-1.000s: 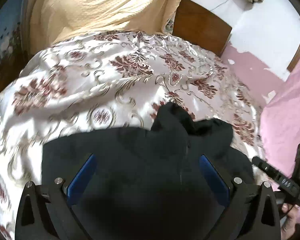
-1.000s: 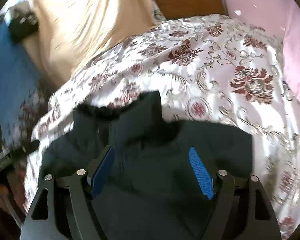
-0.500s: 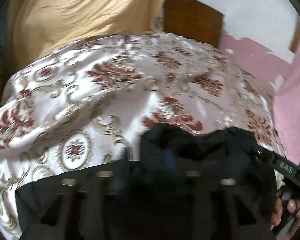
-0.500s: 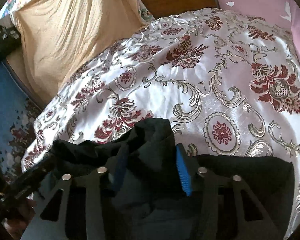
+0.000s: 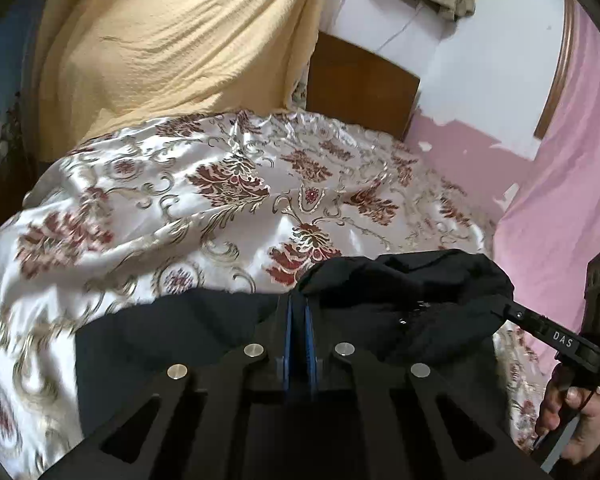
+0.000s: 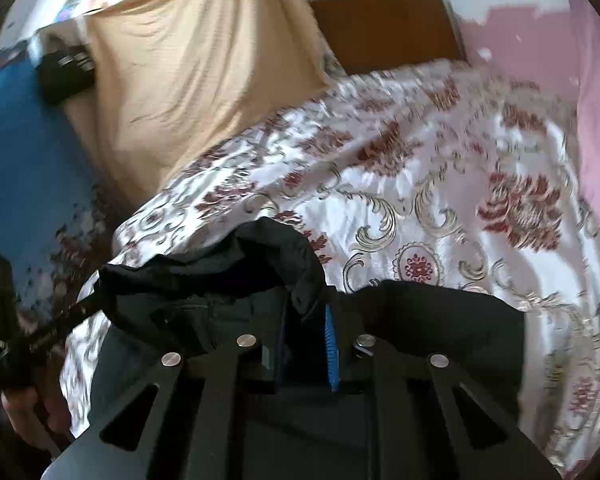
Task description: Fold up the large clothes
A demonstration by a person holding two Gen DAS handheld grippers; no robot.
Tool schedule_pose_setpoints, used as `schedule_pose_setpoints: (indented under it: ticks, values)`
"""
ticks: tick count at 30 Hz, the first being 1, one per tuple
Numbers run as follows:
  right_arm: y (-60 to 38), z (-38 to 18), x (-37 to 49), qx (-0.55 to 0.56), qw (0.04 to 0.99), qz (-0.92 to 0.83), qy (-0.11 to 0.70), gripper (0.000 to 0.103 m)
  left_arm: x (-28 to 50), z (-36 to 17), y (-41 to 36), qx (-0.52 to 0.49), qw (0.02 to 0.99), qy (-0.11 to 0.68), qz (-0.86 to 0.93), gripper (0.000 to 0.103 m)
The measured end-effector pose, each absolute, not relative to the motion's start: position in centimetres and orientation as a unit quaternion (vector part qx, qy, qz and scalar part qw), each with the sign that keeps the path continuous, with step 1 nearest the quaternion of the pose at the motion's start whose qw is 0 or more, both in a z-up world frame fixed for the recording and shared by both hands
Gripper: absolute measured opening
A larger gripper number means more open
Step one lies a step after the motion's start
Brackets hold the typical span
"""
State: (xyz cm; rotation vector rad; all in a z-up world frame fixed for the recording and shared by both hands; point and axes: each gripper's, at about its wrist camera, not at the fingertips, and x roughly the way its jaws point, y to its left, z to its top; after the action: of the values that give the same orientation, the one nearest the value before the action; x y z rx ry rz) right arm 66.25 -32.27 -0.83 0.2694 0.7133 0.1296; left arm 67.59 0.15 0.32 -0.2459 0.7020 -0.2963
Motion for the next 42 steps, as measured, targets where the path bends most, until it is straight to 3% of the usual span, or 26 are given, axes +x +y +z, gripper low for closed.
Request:
schedule_pose_setpoints:
  ticks: [12, 31, 42]
  values:
    - [-30.7, -0.6, 52.0, 0.024, 0.952, 0.080, 0.293, 0.011, 54.4, -1.8, 1.6, -0.098, 0.930, 0.311, -0.168, 0.005]
    - [-30.2, -9.9, 54.1, -0.008, 0.934, 0.040, 0.355, 0.010, 57.9, -10.7, 0.7, -0.098, 0.901, 0.394, -0.156, 0.005]
    - [-31.9, -2.9, 52.2, 0.032, 0.960, 0.048, 0.276, 0.016, 57.8, -7.0, 1.9, -0.058, 0.905, 0.394, -0.151, 0.015]
